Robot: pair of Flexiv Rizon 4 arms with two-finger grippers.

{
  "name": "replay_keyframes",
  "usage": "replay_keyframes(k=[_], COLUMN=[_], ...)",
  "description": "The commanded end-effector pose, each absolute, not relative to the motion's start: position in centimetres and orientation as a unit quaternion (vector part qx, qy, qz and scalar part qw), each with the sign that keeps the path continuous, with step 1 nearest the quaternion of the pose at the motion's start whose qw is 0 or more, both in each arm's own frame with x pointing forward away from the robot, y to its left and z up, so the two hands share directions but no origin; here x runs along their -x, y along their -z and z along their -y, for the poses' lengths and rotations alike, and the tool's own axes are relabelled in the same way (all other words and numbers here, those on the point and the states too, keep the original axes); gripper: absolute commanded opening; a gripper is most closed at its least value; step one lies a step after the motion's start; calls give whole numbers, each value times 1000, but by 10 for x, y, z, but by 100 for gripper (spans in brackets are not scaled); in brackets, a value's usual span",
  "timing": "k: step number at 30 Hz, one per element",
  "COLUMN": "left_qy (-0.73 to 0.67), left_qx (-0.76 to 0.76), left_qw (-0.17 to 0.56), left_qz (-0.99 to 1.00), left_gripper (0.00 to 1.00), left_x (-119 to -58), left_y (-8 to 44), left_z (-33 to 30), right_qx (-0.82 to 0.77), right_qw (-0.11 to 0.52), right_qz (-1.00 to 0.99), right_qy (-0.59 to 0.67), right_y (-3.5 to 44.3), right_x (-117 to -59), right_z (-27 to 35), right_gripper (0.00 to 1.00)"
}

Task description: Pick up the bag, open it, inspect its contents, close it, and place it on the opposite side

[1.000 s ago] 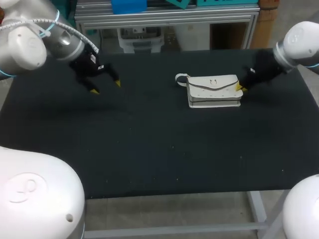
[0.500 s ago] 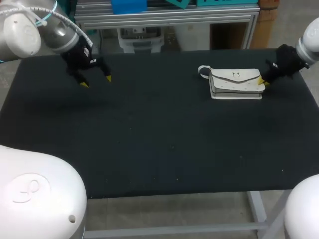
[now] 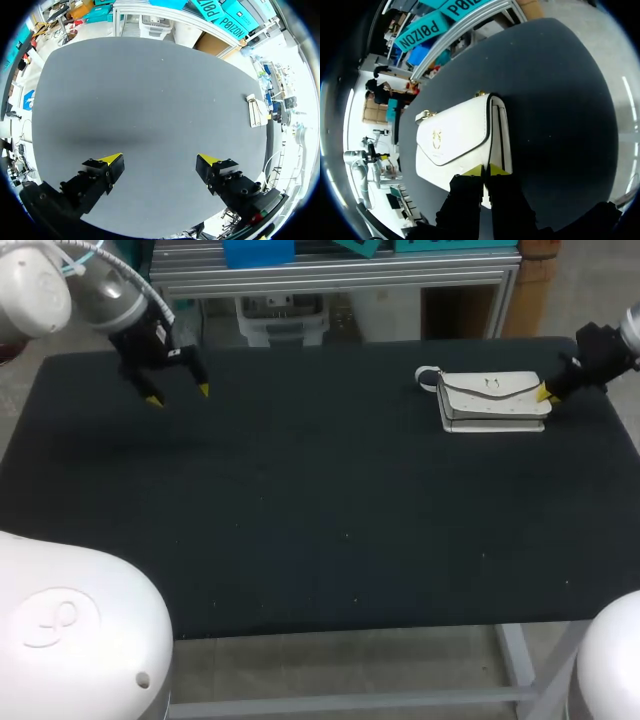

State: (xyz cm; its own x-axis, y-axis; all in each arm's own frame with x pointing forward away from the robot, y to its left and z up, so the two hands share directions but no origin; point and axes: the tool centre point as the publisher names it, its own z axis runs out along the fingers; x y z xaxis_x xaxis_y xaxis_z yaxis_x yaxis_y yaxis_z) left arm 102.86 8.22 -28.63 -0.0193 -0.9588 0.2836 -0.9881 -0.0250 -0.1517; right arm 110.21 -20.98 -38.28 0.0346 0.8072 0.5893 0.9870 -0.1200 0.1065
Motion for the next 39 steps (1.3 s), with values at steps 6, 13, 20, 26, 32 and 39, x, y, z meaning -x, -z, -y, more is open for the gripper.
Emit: replay_keyframes(k=[6, 13, 20, 26, 32, 39], left_qy=[-145, -141, -139, -109, -88, -76], left_qx=[-703, -705, -715, -718, -725, -728], left_qw=[38, 25, 18, 3, 4, 43], left_qz=[695, 695, 685, 688, 683, 680], left_gripper=[100, 100, 100, 100, 100, 100], left_x=[-1034, -1033, -1035, -1039, -1044, -1044], left_y=[283, 279, 277, 275, 272, 273], left_z=[-85, -91, -103, -111, -120, -127], right_qx=[691, 711, 737, 734, 735, 736], right_qw=[181, 135, 115, 108, 103, 100], right_qz=[657, 643, 618, 625, 626, 627], right_qy=[241, 251, 250, 244, 240, 235], right_y=[388, 384, 384, 383, 379, 379], right_x=[-1107, -1121, -1141, -1150, -1157, -1161], right_z=[213, 257, 301, 317, 327, 333], right_gripper=[0, 0, 0, 0, 0, 0])
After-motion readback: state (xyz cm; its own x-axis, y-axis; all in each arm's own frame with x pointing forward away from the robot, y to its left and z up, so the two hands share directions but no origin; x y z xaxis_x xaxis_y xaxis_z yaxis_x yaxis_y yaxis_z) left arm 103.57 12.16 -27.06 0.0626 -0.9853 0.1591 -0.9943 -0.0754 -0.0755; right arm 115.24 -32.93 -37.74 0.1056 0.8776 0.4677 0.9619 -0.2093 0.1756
